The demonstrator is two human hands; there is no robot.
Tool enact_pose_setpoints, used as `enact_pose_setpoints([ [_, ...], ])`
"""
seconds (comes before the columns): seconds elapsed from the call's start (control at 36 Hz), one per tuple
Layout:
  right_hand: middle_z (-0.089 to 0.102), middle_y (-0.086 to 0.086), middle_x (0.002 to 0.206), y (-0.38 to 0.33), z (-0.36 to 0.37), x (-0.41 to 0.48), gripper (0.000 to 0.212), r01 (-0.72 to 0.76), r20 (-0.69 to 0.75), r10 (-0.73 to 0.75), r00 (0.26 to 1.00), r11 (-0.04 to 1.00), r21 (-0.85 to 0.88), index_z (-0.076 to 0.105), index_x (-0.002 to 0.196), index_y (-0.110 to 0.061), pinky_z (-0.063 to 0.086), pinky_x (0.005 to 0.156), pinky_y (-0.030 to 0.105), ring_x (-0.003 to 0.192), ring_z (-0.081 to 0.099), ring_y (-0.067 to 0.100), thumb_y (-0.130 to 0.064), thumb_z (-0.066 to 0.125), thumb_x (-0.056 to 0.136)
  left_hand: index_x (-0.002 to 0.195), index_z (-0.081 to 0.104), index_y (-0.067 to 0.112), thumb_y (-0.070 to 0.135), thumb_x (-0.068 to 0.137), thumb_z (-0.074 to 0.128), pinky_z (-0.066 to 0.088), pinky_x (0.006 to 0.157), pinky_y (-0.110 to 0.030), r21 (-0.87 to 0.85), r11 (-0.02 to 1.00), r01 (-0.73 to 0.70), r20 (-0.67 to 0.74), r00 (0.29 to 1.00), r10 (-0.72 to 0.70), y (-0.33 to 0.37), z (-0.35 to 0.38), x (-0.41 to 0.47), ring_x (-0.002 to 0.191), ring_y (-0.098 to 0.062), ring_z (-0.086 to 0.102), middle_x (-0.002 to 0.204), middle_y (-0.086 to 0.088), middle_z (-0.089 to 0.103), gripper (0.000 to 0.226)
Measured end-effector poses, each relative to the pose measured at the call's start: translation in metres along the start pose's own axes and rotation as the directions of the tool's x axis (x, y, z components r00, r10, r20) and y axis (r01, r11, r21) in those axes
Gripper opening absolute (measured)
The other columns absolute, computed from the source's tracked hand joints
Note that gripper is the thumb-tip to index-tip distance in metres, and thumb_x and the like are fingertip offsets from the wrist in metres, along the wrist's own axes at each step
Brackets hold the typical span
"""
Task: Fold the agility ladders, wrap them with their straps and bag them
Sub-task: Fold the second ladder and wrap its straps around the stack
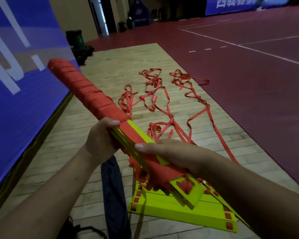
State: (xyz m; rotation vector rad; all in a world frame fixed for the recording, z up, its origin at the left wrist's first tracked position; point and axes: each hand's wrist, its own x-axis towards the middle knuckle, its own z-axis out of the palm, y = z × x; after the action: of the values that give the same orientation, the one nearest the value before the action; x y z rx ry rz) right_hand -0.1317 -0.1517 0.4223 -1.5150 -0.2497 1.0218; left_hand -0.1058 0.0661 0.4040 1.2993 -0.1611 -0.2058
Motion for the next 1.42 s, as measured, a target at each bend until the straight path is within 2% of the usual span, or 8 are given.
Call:
enact_pose_setpoints([
  [0.14,0.069,0.016,0.086,0.012,0.017,0.008,0.015,-0.027,0.249,-0.033,0.968,0.973,0.231,0.064,0.093,-0.009,0.058,0.068,0.035,0.066,0.069,0.025,-0.024,0.066,0.093,0.084,0.064,0.01,0.041,0.028,0.091,0.054,0.059,-0.029,-0.08,0.996,0.042,-0.028,0.999,-0.044,0.001,-0.004,-0.004,0.065,-0.024,0.061,0.074,-0.009,0.058,0.069],
  [0.36,0.07,0.015,0.083,0.006,0.028,0.008,0.035,0.133,-0.056,-0.126,0.99,0.982,0.131,0.069,0.099,-0.004,0.058,0.078,0.047,0.076,0.066,0.032,-0.028,0.081,0.077,0.099,0.067,0.006,0.053,0.037,0.089,0.058,0.068,-0.039,-0.044,0.958,0.284,0.037,0.959,-0.282,0.003,-0.009,-0.008,0.079,-0.029,0.071,0.088,-0.013,0.07,0.08],
  [0.5,0.076,0.009,0.081,0.004,0.018,0.01,0.028,0.081,-0.326,-0.151,0.933,0.972,-0.219,0.072,0.09,-0.011,0.061,0.067,0.034,0.065,0.072,0.025,-0.034,0.084,0.079,0.122,0.059,0.0,0.072,0.083,0.052,0.057,0.083,-0.047,0.289,0.86,0.42,-0.122,0.907,-0.402,-0.003,-0.011,-0.005,0.084,-0.036,0.069,0.099,-0.032,0.067,0.083],
  [0.75,0.044,-0.007,0.076,0.02,0.019,0.015,0.03,-0.264,-0.37,-0.561,0.74,0.264,-0.928,0.04,0.102,-0.023,0.031,0.05,0.027,0.064,0.048,0.015,-0.049,0.053,0.097,0.088,0.061,0.007,0.066,0.074,0.065,0.044,0.052,-0.027,0.354,0.883,0.307,-0.261,0.94,-0.222,-0.024,0.02,0.007,0.048,-0.017,0.052,0.058,0.001,0.051,0.061],
  [0.86,0.053,-0.003,0.087,0.026,0.016,0.022,0.033,-0.047,-0.348,-0.529,0.774,0.5,-0.865,0.038,0.108,-0.023,0.047,0.057,0.031,0.074,0.059,0.019,-0.049,0.056,0.095,0.082,0.057,0.01,0.04,0.08,0.073,0.042,0.045,-0.024,0.196,0.949,0.245,-0.319,0.932,-0.175,-0.021,0.01,0.009,0.047,-0.014,0.049,0.061,-0.001,0.046,0.034],
  [1.03,0.071,0.013,0.11,0.006,-0.002,0.016,0.064,0.077,-0.241,-0.121,0.963,0.98,-0.186,0.05,0.129,-0.012,0.062,0.082,0.048,0.09,0.074,0.029,-0.041,0.081,0.081,0.086,0.069,0.008,0.029,0.063,0.068,0.049,0.071,-0.038,-0.024,0.997,0.077,-0.185,0.979,-0.081,-0.006,-0.001,0.007,0.073,-0.026,0.065,0.077,-0.008,0.066,0.031],
  [1.25,0.072,0.014,0.095,0.011,0.013,0.016,0.039,-0.076,0.175,0.03,0.984,0.963,0.257,0.062,0.111,-0.006,0.059,0.072,0.036,0.08,0.07,0.028,-0.029,0.074,0.081,0.082,0.074,0.014,0.036,0.027,0.092,0.058,0.065,-0.031,-0.163,0.986,0.038,-0.03,0.999,-0.044,-0.002,-0.01,0.001,0.072,-0.024,0.068,0.078,-0.006,0.068,0.061],
  [1.42,0.06,0.019,0.087,0.004,0.03,0.014,0.036,0.108,-0.004,-0.11,0.994,0.964,0.243,0.062,0.096,-0.007,0.052,0.063,0.036,0.064,0.06,0.028,-0.027,0.077,0.07,0.125,0.05,0.002,0.046,0.042,0.09,0.059,0.068,-0.035,-0.157,0.988,-0.004,-0.052,0.999,-0.004,-0.003,-0.007,0.001,0.08,-0.026,0.068,0.094,-0.013,0.066,0.101],
])
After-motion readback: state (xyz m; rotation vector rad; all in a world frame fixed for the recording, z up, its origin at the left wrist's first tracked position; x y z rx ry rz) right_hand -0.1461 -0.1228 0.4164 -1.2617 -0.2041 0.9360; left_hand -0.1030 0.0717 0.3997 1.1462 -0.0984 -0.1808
